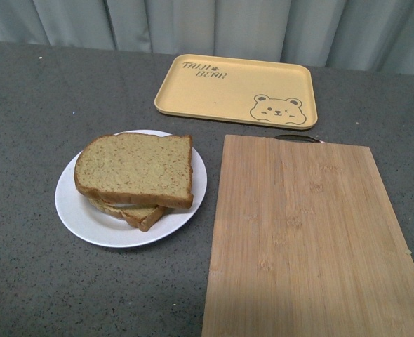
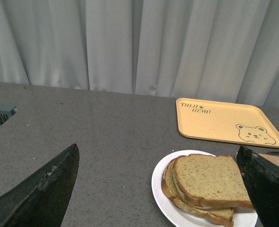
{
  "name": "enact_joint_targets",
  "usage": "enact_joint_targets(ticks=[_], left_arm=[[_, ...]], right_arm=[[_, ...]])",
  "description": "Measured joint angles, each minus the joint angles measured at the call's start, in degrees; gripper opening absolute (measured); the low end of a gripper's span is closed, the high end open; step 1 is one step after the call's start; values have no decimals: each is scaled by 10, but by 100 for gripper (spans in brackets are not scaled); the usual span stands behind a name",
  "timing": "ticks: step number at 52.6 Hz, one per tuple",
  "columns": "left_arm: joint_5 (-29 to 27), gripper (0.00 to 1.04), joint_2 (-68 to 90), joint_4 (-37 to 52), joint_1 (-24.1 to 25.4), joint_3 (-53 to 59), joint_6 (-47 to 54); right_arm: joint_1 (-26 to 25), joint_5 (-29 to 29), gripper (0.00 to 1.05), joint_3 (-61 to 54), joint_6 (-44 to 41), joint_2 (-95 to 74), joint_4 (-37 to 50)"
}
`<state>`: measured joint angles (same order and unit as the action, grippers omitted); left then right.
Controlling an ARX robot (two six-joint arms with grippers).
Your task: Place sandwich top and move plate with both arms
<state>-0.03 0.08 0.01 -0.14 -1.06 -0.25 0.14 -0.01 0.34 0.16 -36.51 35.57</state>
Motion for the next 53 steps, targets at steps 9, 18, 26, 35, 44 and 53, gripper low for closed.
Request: enact_joint_targets(ticks=[9, 18, 26, 35, 44, 53], left_arm=[[0, 98, 0, 0, 0, 0, 0], [0, 98, 0, 0, 0, 0, 0], [0, 98, 0, 0, 0, 0, 0], [0, 98, 0, 0, 0, 0, 0], [0, 98, 0, 0, 0, 0, 0], [0, 98, 0, 0, 0, 0, 0]], right_arm=[[0, 0, 1, -1, 0, 60, -56], [0, -1, 1, -1, 0, 119, -110], [0, -1, 1, -1, 0, 160, -149], [0, -1, 1, -1, 0, 194, -183], [0, -1, 1, -1, 0, 225, -213], [0, -1, 1, -1, 0, 253, -241]])
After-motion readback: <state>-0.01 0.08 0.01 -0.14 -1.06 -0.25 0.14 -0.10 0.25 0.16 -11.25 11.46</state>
